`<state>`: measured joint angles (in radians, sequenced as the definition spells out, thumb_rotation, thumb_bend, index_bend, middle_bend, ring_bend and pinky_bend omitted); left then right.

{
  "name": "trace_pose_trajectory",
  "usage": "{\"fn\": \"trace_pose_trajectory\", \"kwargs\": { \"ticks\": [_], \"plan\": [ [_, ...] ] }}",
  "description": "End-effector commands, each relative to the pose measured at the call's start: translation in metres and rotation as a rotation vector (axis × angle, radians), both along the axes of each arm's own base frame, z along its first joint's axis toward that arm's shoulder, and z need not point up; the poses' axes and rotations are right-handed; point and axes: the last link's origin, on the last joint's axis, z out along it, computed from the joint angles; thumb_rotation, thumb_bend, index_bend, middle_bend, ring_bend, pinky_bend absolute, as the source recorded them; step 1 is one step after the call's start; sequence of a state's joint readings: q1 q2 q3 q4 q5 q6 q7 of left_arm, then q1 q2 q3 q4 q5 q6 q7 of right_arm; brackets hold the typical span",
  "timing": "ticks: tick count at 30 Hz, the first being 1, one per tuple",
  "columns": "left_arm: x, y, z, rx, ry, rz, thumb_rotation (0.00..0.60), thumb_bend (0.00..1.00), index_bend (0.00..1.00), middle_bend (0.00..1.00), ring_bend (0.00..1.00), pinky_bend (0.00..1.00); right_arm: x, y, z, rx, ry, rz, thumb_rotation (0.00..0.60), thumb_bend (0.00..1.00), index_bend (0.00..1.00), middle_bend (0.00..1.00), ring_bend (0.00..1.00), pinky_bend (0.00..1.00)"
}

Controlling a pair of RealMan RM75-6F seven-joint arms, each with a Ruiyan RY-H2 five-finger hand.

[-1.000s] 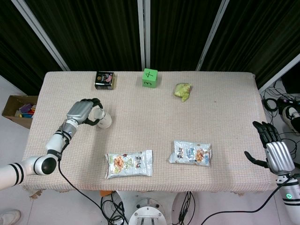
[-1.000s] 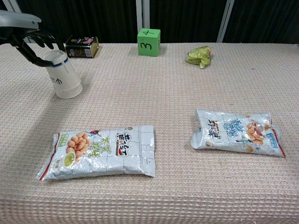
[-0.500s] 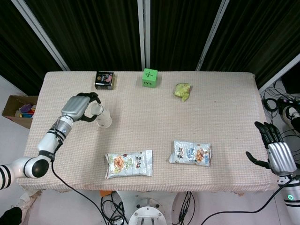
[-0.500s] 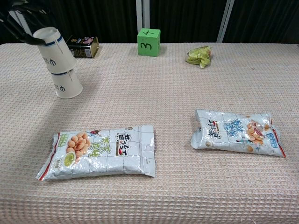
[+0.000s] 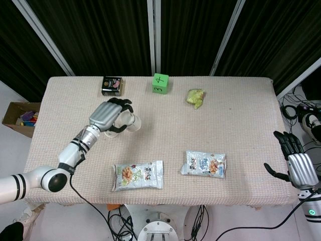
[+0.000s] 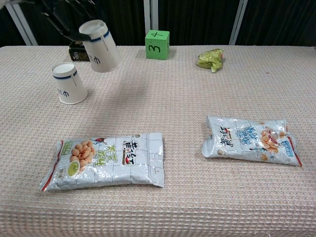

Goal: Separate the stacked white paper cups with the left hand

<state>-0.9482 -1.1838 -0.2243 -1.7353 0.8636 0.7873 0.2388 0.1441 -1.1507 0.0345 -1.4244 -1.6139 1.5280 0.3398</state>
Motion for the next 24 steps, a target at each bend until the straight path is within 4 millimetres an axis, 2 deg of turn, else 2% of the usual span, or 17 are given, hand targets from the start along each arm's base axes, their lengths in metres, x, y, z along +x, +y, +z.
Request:
{"fn": "trace_pose_trajectory", "kwargs": {
  "ticks": [1,5,24],
  "plan": [
    [0.000,0.006,-0.026,-0.051,0.058,0.010,0.600,0.38,0.38,0.16,0.15,0.14,-0.001,0.000,0.000,0.002,-0.001,-0.001,0.600,0.19,0.03,0.09,0.00,0.00],
    [-0.006,0.009,-0.038,-0.064,0.126,0.022,0.600,0.38,0.38,0.16,0.16,0.15,-0.002,0.001,0.001,-0.001,-0.005,-0.003,0.600,0.19,0.03,0.09,0.00,0.00],
    [-0.022,0.014,-0.054,-0.046,0.211,0.074,0.600,0.38,0.37,0.16,0.15,0.14,-0.006,0.000,-0.002,0.002,-0.025,-0.012,0.600,0.19,0.03,0.09,0.00,0.00]
  ]
}}
